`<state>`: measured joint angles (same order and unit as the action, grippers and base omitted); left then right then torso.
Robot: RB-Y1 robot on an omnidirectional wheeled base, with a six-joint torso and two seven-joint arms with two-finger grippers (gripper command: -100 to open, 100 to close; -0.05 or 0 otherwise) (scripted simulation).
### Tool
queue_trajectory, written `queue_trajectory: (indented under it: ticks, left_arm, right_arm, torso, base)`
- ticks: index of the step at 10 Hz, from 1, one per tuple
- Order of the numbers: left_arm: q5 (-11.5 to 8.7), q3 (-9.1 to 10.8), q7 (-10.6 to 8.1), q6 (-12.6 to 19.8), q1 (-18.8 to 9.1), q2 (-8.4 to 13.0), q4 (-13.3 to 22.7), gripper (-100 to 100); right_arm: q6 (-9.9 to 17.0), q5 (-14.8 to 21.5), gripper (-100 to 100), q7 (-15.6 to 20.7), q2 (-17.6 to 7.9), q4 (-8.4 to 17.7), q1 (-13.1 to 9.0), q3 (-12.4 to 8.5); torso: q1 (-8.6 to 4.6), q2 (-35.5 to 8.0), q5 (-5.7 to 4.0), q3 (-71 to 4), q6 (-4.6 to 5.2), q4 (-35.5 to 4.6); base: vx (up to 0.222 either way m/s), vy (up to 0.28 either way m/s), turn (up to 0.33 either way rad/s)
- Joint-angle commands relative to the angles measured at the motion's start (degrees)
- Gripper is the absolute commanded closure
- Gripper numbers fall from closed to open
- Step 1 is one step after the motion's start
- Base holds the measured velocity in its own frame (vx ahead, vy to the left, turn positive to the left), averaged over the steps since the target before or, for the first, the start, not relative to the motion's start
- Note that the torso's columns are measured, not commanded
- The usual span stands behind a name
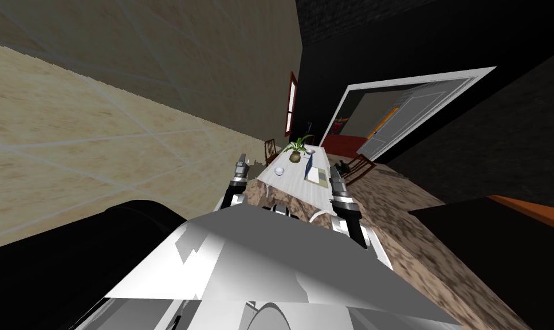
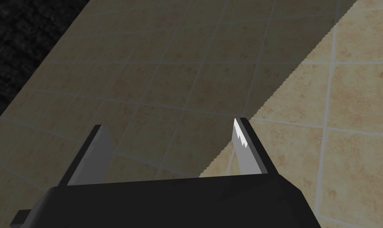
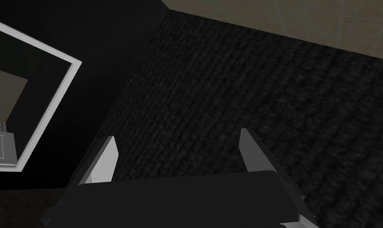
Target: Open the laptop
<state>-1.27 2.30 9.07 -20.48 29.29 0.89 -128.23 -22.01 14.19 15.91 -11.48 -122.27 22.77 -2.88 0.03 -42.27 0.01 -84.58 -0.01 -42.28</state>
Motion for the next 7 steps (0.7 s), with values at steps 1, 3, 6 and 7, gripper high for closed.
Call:
queue_trajectory:
  ticks: [1,3,6,7]
  left_arm:
    - [0.0,0.0,0.0,0.0,0.0,0.0,0.0,0]
    - [0.0,0.0,0.0,0.0,0.0,0.0,0.0,0]
    - [0.0,0.0,0.0,0.0,0.0,0.0,0.0,0]
    - [0.0,0.0,0.0,0.0,0.0,0.0,0.0,0]
  right_arm:
    - [1.7,3.2,-100,3.8,-0.5,2.1,-1.4,-0.9]
    - [3.8,7.1,-100,7.5,-1.3,5.5,-3.4,-2.2]
    - [4.9,9.9,-100,11.1,-1.7,7.2,-4.4,-2.9]
    - [6.0,12.1,-100,13.4,-2.2,9.1,-5.5,-3.6]
  torso:
    - [0.1,0.0,0.02,0.0,0.0,0.0]
    - [-0.09,0.0,-0.03,0.0,0.01,0.0]
    - [-0.01,0.0,0.0,0.0,0.01,0.0]
    - [-0.04,0.0,0.0,0.0,0.02,0.0]
  base:
    - [0.015,0.068,0.024]
    - [0.011,0.055,0.075]
    - [0.011,0.05,0.034]
    - [0.011,0.05,0.068]
